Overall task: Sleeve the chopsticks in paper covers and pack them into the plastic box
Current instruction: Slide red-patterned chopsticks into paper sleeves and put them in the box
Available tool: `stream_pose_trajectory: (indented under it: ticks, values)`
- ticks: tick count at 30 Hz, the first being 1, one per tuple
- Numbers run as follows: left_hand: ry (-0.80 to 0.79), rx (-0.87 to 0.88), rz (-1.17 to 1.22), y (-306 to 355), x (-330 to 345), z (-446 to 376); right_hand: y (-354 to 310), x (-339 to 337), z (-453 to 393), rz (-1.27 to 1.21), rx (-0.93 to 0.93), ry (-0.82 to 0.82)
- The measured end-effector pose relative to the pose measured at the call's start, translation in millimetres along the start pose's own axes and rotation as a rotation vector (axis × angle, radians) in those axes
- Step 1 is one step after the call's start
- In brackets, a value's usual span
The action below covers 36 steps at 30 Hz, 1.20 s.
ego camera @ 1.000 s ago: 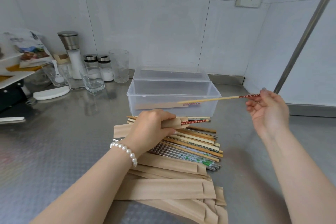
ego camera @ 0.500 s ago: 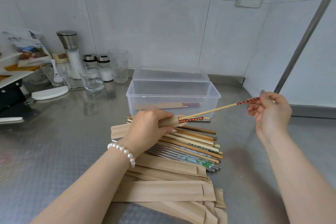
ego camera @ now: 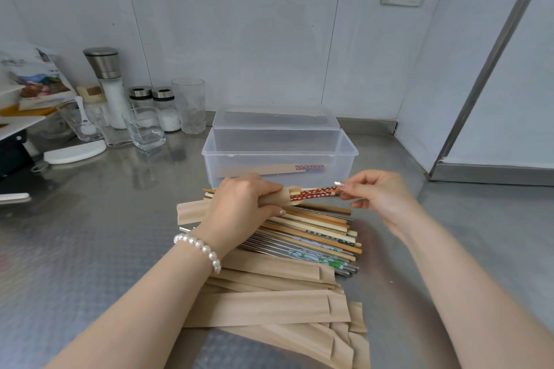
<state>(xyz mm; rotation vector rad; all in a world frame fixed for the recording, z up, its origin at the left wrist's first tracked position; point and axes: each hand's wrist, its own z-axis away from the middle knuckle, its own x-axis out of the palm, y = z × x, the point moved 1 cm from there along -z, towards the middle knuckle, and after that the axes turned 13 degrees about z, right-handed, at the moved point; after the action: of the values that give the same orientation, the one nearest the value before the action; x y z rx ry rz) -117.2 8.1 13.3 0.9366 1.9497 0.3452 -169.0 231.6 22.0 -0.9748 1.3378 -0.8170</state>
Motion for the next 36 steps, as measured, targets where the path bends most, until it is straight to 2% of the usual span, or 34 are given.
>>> stream_pose_trajectory:
  ticks: [13, 18, 22, 24, 27, 30, 33, 36]
  values:
    - [0.016, 0.035, -0.031, -4.5, 1.4, 0.1, -3.7, 20.5, 4.1, 0.05, 0.023, -0.049]
    - [0.031, 0.033, -0.001, -4.5, 3.3, -0.7, -6.7, 18.4, 5.9, -0.086, 0.023, -0.056]
    - [0.032, 0.082, -0.038, -5.3, 6.5, -0.6, -11.1, 17.8, 8.3, -0.218, 0.011, 0.016]
    - [0.089, 0.119, -0.132, -6.3, 5.3, -1.7, -14.9, 17.0, 9.6, -0.29, 0.004, 0.058]
    - [0.304, 0.169, -0.215, 0.1, -4.7, -3.0, -22.5, 7.3, 8.1, -0.406, -0.026, 0.152]
    - [0.506, 0.206, -0.185, 5.2, -13.8, -3.4, -31.7, -14.6, -3.0, -0.481, -0.062, 0.296]
    - [0.499, 0.147, -0.164, -0.5, -14.3, -4.2, -39.6, -31.0, -22.7, -0.357, -0.052, 0.428]
    - [0.464, 0.05, -0.153, -8.6, -11.4, -4.6, -44.9, -30.2, -43.7, -0.165, -0.058, 0.45]
